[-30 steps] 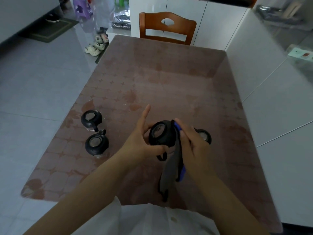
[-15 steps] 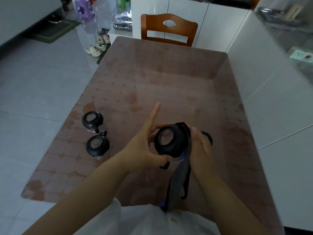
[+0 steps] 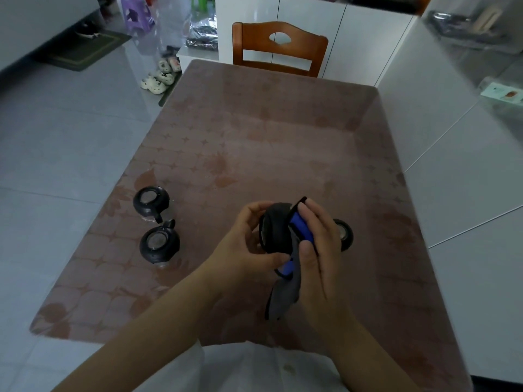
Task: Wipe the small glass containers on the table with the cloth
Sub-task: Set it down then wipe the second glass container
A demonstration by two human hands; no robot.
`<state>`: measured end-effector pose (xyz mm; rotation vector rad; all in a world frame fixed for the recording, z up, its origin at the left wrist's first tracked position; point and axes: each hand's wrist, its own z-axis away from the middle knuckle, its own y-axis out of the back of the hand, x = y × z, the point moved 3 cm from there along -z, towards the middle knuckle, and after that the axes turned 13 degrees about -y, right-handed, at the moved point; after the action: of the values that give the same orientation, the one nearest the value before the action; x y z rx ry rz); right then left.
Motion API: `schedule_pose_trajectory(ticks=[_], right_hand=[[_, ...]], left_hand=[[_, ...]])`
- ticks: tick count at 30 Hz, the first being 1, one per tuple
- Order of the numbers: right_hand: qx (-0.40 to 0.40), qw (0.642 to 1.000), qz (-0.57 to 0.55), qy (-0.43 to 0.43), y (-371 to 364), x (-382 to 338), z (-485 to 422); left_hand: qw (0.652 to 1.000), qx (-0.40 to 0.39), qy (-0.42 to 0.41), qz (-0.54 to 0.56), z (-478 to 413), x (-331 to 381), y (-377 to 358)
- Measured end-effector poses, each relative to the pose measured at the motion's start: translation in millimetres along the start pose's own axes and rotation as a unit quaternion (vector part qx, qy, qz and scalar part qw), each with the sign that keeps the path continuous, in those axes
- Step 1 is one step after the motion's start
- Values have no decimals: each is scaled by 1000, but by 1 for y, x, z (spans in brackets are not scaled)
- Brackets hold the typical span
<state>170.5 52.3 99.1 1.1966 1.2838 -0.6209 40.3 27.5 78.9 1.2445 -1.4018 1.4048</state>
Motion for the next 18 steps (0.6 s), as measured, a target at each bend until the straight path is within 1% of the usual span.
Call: schedule_pose_trajectory(ticks=[2, 3, 4, 6, 7, 8, 9, 12, 14, 16, 18], right_hand=[[21, 1000, 10, -10, 3, 2, -4], [26, 999, 14, -14, 5, 4, -7], [28, 999, 35, -2, 7, 5, -9], [8, 989, 125, 74, 8, 2, -12], [-13, 978, 171, 115, 7, 0, -13], [-38, 970, 199, 136, 7, -1, -16], [-64, 969, 202, 130, 8, -2, -21], [-131, 982, 130, 28, 15, -6, -37], [-160, 983, 82, -26, 21, -7, -43], [-182, 980, 80, -24, 22, -8, -42], [-195, 978, 75, -25, 21, -4, -35]], left_hand=[[999, 23, -6, -23, -2, 2, 3], [999, 26, -10, -40, -3, 3, 5], [998, 20, -14, -62, -3, 4, 6], [993, -11, -23, -117, -4, 9, 8], [989, -32, -29, -143, -4, 11, 8], [984, -54, -35, -164, -4, 13, 8], [981, -71, -38, -178, -5, 15, 8], [978, -116, -34, -171, -4, 17, 11], [979, -139, -29, -147, -3, 19, 13], [985, -136, -29, -97, -3, 21, 16], [994, -100, -26, -36, -3, 21, 20]])
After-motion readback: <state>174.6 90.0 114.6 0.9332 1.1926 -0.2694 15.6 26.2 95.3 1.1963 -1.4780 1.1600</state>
